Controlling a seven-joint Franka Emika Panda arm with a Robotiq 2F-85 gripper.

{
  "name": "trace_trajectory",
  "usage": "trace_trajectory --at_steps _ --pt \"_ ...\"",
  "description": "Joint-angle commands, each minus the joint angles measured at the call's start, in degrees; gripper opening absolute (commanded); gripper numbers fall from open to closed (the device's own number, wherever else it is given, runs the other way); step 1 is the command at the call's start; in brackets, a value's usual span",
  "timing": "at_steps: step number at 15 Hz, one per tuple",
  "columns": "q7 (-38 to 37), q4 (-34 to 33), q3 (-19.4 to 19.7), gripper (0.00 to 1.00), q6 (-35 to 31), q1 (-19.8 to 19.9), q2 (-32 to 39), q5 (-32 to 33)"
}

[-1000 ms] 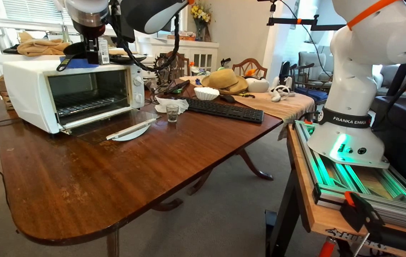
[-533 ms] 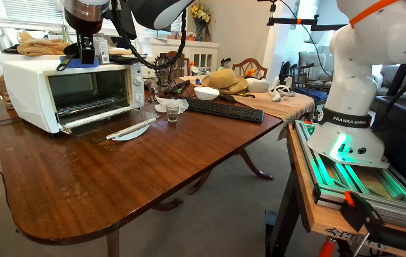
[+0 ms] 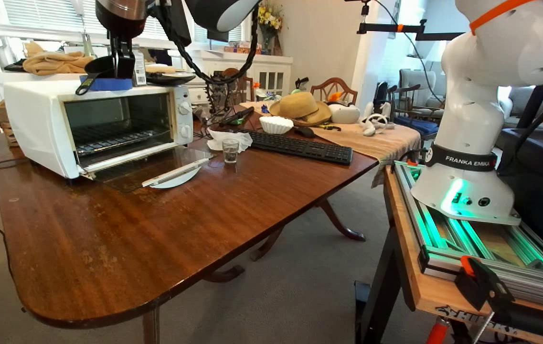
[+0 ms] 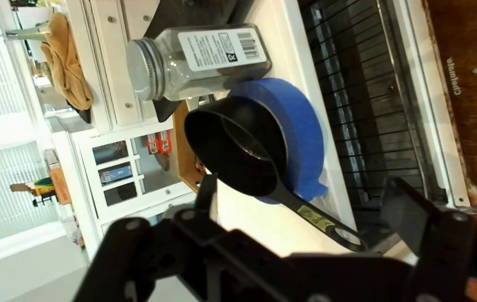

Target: Remove the black tray from inside the microwave, put it on top of the microwave and move the black pot from the microwave to the table

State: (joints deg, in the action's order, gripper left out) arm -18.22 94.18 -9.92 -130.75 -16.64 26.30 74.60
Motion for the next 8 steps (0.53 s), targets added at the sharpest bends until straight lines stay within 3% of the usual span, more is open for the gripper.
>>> trace_trajectory --at_steps 1,8 --pt "7.2 3.7 -0.1 1.0 -4.0 2.2 -3.3 -1.8" --pt "28.5 10.2 -0.5 1.0 -15.5 8.8 -9.1 -11.6"
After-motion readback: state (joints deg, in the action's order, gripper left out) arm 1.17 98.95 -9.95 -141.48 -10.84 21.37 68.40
